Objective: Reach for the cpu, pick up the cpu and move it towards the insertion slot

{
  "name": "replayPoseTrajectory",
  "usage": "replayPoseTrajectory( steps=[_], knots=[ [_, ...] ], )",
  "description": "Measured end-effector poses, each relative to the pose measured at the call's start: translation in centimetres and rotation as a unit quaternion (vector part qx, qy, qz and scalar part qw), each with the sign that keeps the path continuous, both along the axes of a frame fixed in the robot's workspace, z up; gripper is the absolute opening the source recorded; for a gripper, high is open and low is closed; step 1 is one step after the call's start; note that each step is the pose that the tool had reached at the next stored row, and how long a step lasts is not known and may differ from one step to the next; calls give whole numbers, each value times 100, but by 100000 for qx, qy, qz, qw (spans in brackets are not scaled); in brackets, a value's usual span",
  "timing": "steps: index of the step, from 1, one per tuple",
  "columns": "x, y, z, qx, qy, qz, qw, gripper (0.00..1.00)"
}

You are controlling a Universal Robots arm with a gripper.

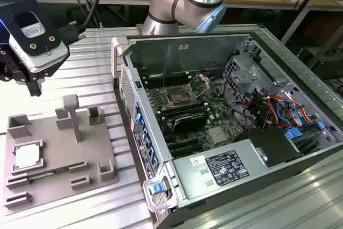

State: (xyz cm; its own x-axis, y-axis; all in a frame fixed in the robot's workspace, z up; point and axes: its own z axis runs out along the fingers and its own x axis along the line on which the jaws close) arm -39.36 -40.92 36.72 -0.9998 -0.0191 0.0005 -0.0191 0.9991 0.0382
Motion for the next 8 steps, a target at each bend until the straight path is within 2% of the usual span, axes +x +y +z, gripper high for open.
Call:
replayPoseTrajectory(
  steps=[8],
  knots=[
    [-15, 0, 0, -2, 6, 5, 100000, 11]
  ],
)
